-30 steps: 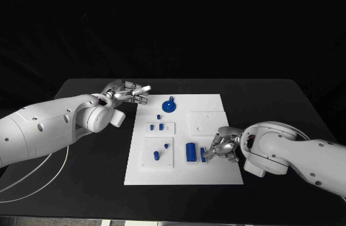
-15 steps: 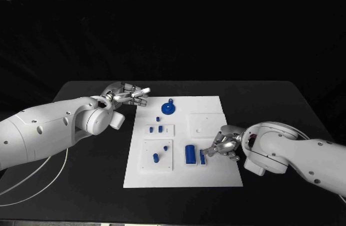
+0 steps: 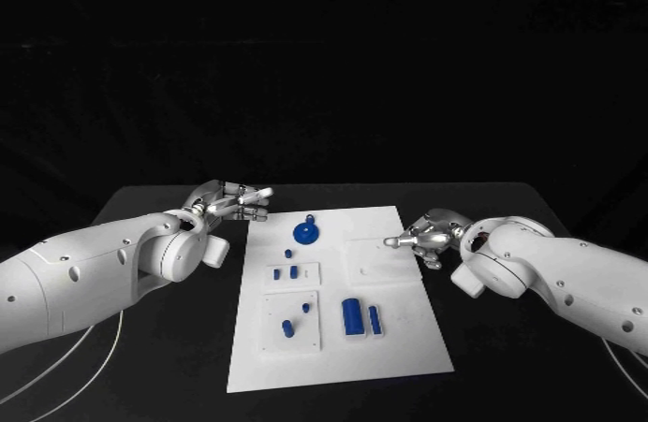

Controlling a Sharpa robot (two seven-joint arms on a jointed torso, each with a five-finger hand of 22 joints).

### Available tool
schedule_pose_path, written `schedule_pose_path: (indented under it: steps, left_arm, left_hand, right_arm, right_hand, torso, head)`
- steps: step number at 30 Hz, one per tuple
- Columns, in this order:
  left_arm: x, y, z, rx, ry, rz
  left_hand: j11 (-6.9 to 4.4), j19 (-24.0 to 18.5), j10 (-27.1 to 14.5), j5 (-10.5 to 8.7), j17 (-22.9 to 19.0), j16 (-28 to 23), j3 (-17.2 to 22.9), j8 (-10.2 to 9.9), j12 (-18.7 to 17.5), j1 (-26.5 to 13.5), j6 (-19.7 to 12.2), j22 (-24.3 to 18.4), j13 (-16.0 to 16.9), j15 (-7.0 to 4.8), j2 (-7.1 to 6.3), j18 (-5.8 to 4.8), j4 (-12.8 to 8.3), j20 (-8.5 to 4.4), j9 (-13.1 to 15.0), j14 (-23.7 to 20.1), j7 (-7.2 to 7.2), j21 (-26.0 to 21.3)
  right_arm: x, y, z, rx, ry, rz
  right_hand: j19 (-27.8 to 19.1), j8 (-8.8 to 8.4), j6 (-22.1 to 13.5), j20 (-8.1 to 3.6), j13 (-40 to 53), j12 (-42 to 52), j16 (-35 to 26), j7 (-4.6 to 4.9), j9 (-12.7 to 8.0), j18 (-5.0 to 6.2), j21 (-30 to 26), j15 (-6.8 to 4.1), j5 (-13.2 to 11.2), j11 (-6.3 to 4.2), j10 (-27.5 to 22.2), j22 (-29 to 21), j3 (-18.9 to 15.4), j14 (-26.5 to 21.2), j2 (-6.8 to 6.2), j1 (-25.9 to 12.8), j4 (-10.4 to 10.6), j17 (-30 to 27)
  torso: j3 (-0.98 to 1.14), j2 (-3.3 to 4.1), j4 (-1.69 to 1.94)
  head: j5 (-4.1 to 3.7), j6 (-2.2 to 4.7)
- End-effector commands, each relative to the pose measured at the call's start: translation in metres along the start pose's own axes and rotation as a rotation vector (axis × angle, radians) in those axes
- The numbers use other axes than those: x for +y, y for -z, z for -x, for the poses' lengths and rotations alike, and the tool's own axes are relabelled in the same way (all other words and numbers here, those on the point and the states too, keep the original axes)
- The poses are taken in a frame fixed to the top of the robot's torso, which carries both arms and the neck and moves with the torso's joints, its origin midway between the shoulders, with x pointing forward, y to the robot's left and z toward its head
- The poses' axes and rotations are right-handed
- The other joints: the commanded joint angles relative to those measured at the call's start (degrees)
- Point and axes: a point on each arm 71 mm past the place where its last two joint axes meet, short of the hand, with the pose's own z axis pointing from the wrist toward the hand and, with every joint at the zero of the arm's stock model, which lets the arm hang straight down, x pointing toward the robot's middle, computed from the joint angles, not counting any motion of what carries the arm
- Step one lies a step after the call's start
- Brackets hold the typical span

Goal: Assemble the parts on the task board

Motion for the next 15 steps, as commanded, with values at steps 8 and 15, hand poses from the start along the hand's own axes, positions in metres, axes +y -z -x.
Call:
schedule_pose_path:
  steps: [8, 15]
  left_arm:
    - [-0.007, -0.018, 0.010, -0.103, 0.052, -0.061]
    - [-0.009, -0.029, 0.009, -0.141, 0.083, -0.068]
  left_hand:
    - [0.27, -0.75, -0.72, 0.90, -0.31, -0.27, -0.41, 0.17, 0.25, 0.19, -0.17, -0.48, 0.01, 0.75, 1.31, 0.72, -1.16, 0.88, -0.02, -2.70, -0.20, -0.41]
    - [0.65, -3.07, -4.66, 1.25, -0.52, -0.29, -0.10, 0.05, 0.22, 0.24, -2.89, -2.13, -0.05, 1.60, 1.24, 1.11, -1.28, 2.16, -0.12, -6.50, -0.45, -1.51]
  right_arm:
    - [0.015, -0.036, 0.049, -0.261, -0.344, 0.294]
    - [0.011, -0.051, 0.053, -0.275, -0.453, 0.328]
  right_hand:
    - [-6.89, 0.24, -4.69, 4.03, -31.14, -27.19, -24.58, 2.12, -0.19, 0.35, -35.70, 3.72, -0.69, 2.86, -6.46, -19.09, 5.50, -10.29, 2.55, 2.38, -5.39, -19.21]
    - [-23.88, 0.24, -8.40, 13.19, -59.93, -41.02, -49.86, 3.97, -0.24, 2.64, -35.78, 11.29, -1.61, 8.25, -11.06, -55.36, 14.31, -15.87, 2.91, 1.32, -7.23, -50.73]
  torso:
    - [0.15, -1.44, -0.45]
    - [0.31, -1.51, -0.53]
  head:
    - [0.16, 3.20]
    - [0.41, 3.81]
